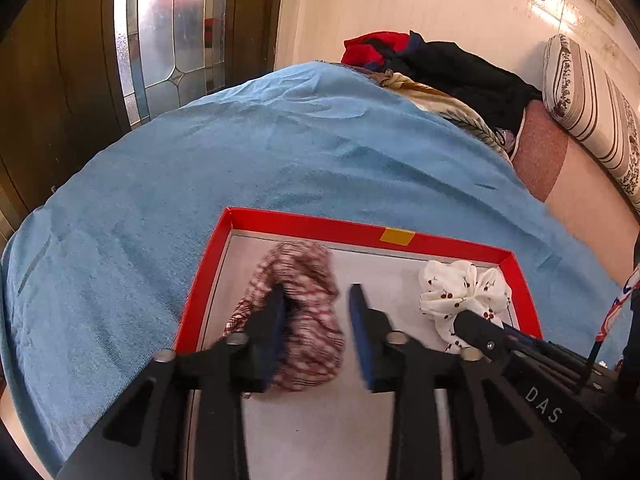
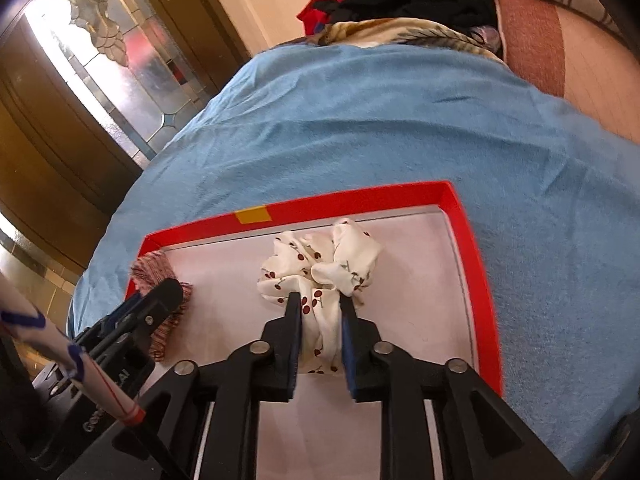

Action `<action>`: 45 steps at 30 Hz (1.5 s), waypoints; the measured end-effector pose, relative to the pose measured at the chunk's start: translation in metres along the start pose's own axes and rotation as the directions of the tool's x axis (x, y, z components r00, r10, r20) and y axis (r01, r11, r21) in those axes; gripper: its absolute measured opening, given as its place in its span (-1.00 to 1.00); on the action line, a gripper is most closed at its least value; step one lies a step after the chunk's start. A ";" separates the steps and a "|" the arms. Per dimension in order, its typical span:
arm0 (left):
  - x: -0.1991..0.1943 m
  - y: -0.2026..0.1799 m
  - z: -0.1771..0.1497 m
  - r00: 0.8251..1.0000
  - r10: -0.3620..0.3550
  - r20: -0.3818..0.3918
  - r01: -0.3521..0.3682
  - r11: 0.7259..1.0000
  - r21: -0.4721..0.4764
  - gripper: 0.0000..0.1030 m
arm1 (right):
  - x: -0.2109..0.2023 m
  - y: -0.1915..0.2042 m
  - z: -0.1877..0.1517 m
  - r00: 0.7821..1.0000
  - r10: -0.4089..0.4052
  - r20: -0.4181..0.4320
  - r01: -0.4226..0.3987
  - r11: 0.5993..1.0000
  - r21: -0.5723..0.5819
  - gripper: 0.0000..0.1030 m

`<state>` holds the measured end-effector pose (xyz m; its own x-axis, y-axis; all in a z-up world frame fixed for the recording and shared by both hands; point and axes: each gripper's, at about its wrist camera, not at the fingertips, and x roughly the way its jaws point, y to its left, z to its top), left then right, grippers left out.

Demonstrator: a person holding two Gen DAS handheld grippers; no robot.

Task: Organize jewelry
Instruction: 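Open both grippers to drop the scrunchies into the box, then move both open tools back toward the remaining scrunchies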

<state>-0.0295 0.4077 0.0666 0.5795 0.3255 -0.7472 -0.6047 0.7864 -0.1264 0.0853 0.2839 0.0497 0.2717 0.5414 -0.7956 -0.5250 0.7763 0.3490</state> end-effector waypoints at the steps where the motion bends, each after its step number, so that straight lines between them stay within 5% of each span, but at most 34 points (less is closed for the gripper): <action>1: 0.000 0.000 0.000 1.000 0.001 0.004 -0.001 1.000 -0.001 -0.13 | -0.001 -0.002 0.000 1.000 0.008 -0.002 -0.008 1.000 0.009 -0.49; 6: -0.002 0.002 0.001 1.000 -0.006 0.004 0.006 1.000 -0.019 -0.04 | -0.010 -0.004 -0.001 1.000 0.025 -0.004 -0.025 0.999 0.024 -0.12; 10: -0.007 0.001 0.003 1.000 -0.011 0.019 0.012 0.999 -0.030 0.15 | -0.025 -0.005 -0.001 0.999 0.032 0.014 -0.032 0.999 0.026 -0.12; 19: -0.031 -0.007 0.007 0.992 -0.067 0.105 0.074 0.996 -0.058 0.19 | -0.084 -0.020 -0.021 0.994 0.068 0.082 -0.074 0.994 0.075 -0.12; 30: -0.078 -0.069 -0.027 0.958 -0.203 0.200 0.191 0.978 0.080 0.25 | -0.170 -0.069 -0.100 0.987 0.039 0.154 -0.065 0.984 0.166 -0.12; 37: -0.117 -0.101 -0.077 0.924 -0.331 0.192 0.302 0.939 0.166 0.32 | -0.224 -0.111 -0.144 0.978 -0.006 0.208 -0.042 0.974 0.224 -0.11; 45: -0.154 -0.160 -0.154 0.891 -0.441 0.110 0.378 0.853 0.361 0.38 | -0.275 -0.185 -0.194 0.961 -0.087 0.261 -0.017 0.929 0.371 -0.07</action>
<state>-0.1063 0.1512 0.1016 0.8431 0.0010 -0.5377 -0.0996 0.9830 -0.1544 -0.0493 -0.0713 0.1080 0.5173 0.5375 -0.6660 -0.1930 0.8314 0.5211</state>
